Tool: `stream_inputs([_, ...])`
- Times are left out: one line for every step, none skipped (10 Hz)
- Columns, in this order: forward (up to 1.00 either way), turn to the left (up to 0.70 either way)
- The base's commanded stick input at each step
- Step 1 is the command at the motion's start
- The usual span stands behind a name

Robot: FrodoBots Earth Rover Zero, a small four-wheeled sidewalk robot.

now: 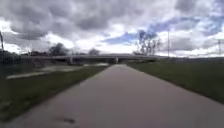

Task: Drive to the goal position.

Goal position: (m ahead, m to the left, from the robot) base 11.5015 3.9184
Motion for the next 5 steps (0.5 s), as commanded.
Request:
stream_inputs([1.00, 0.00])
stream_inputs([1.00, 0.00])
stream_inputs([1.00, 0.00])
stream_inputs([1.00, 0.00])
stream_inputs([1.00, 0.00])
